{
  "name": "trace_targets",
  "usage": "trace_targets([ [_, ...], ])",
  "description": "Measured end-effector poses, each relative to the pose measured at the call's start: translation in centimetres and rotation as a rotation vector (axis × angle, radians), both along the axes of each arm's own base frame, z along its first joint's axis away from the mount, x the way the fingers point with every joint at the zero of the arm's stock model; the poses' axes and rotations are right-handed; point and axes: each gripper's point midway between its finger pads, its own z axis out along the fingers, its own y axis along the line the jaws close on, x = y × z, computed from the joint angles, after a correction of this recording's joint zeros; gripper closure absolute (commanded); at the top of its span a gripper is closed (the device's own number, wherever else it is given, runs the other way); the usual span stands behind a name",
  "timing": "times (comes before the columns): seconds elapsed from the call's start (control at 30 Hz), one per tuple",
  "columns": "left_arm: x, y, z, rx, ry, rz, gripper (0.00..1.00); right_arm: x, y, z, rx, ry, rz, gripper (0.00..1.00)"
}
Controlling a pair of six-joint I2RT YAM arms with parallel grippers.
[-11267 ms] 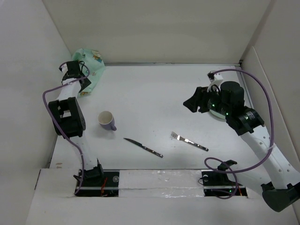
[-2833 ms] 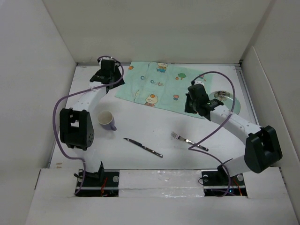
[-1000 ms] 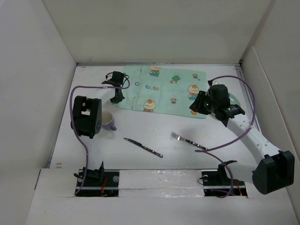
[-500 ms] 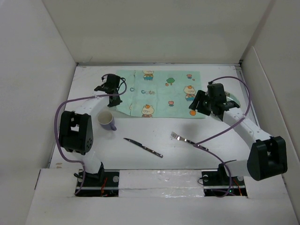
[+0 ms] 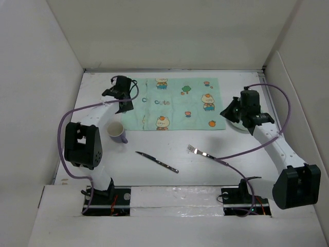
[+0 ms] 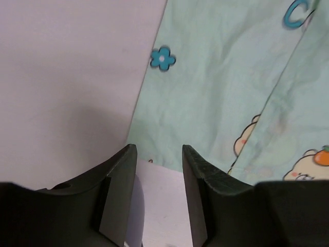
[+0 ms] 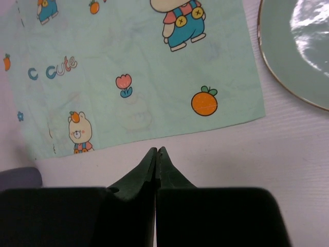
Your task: Set the dinner table for one person
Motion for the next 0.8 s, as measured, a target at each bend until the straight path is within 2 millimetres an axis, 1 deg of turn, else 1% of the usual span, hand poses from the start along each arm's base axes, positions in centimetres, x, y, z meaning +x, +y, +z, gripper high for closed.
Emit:
trace_targets([
  [0.07,1.6,-0.3,2.2,-0.009,-0.059,-0.001,0.61,0.2,-1.1,0.5,0.014,-0.009,-0.043,1.0],
  [0.13,3.1,-0.7,4.4,-0.024,-0.12,-0.008,0.63,0.4,-2.5,0.9,0.029,-0.021,-0.094,0.99],
  [0.17,3.7,-1.1,5.6,-0.041,-0.154,-0.016,0.65,0.4,-3.3,1.3,0.04,-0.028,-0.128,0.94],
  [0.2,4.1,-1.5,6.6,-0.06,-0.181,-0.028,0.71,0.4,-4.2,1.5,0.052,-0.036,-0.162,0.87],
  [0.23,4.4,-1.9,7.6,-0.082,-0.207,-0.042,0.75,0.3,-5.1,1.8,0.061,-0.046,-0.199,0.68],
  [0.27,4.4,-2.4,8.6,-0.11,-0.231,-0.063,0.83,0.2,-5.3,1.8,0.062,-0.047,-0.204,0.51],
  [0.3,4.4,-2.7,9.0,-0.124,-0.241,-0.074,1.0,-0.2,-7.3,2.2,0.082,-0.061,-0.282,0.44],
  [0.37,3.8,-4.0,11.5,-0.196,-0.293,-0.133,1.0,-0.8,-10.2,2.0,0.087,-0.065,-0.388,0.35],
  [0.4,3.5,-4.6,12.7,-0.234,-0.324,-0.153,1.0,-1.0,-11.5,1.6,0.087,-0.056,-0.438,0.33],
  [0.43,3.1,-5.1,13.9,-0.263,-0.358,-0.174,1.0,-1.3,-12.8,1.1,0.084,-0.044,-0.488,0.33],
  [0.5,1.9,-5.9,16.4,-0.323,-0.427,-0.222,1.0,-2.0,-15.3,-0.7,0.083,-0.001,-0.583,0.32],
  [0.57,0.5,-6.5,18.6,-0.37,-0.49,-0.265,1.0,-2.8,-17.2,-3.2,0.105,0.059,-0.66,0.32],
  [0.63,-0.8,-7.0,20.2,-0.403,-0.534,-0.305,0.98,-4.0,-19.1,-6.0,0.141,0.132,-0.74,0.32],
  [0.67,-1.4,-7.3,20.6,-0.411,-0.546,-0.322,0.93,-4.7,-20.0,-7.5,0.166,0.169,-0.78,0.32],
  [0.7,-1.9,-7.7,20.8,-0.413,-0.552,-0.337,0.81,-5.2,-20.6,-8.5,0.184,0.197,-0.807,0.32],
  [0.77,-2.8,-9.0,20.6,-0.414,-0.543,-0.38,0.75,-5.7,-21.3,-10.2,0.217,0.249,-0.842,0.32],
  [0.8,-3.2,-9.8,20.2,-0.416,-0.531,-0.405,0.72,-5.4,-21.4,-10.8,0.231,0.26,-0.841,0.34],
])
